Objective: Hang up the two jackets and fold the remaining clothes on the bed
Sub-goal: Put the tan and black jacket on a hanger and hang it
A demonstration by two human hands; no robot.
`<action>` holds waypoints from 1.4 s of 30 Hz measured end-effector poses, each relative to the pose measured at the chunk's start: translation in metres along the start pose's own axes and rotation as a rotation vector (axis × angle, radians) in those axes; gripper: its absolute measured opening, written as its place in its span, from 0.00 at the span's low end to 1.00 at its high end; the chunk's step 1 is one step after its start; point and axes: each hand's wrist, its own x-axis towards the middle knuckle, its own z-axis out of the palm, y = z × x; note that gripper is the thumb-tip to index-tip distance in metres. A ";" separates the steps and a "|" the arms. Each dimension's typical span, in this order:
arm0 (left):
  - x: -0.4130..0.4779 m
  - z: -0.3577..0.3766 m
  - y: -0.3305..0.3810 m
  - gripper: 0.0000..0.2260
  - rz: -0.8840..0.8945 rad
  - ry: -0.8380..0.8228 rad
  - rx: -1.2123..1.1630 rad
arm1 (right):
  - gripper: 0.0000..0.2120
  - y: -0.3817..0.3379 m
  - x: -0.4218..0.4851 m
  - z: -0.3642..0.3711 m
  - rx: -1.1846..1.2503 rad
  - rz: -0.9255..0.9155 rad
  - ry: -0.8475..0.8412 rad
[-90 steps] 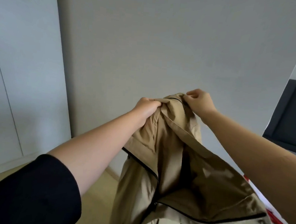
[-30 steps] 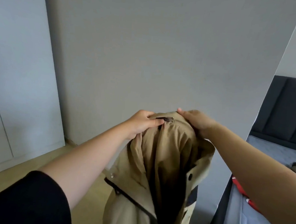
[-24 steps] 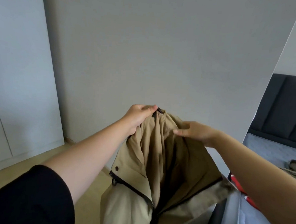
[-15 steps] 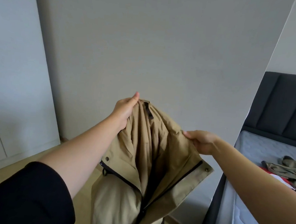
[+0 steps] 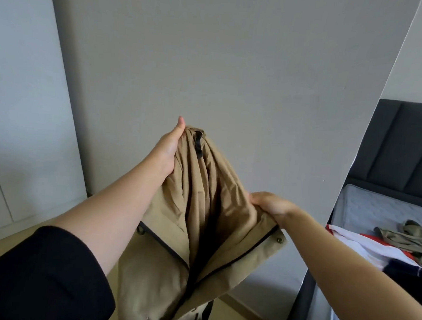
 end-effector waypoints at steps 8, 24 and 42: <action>-0.010 0.009 -0.006 0.22 -0.006 -0.098 0.094 | 0.08 0.013 0.017 0.019 -0.372 -0.433 0.982; 0.003 -0.006 -0.008 0.17 0.319 -0.395 1.098 | 0.09 -0.038 0.006 0.020 -0.700 -0.536 0.845; -0.009 -0.006 -0.091 0.15 0.819 0.274 1.333 | 0.11 -0.103 -0.020 0.030 -0.447 -0.621 0.857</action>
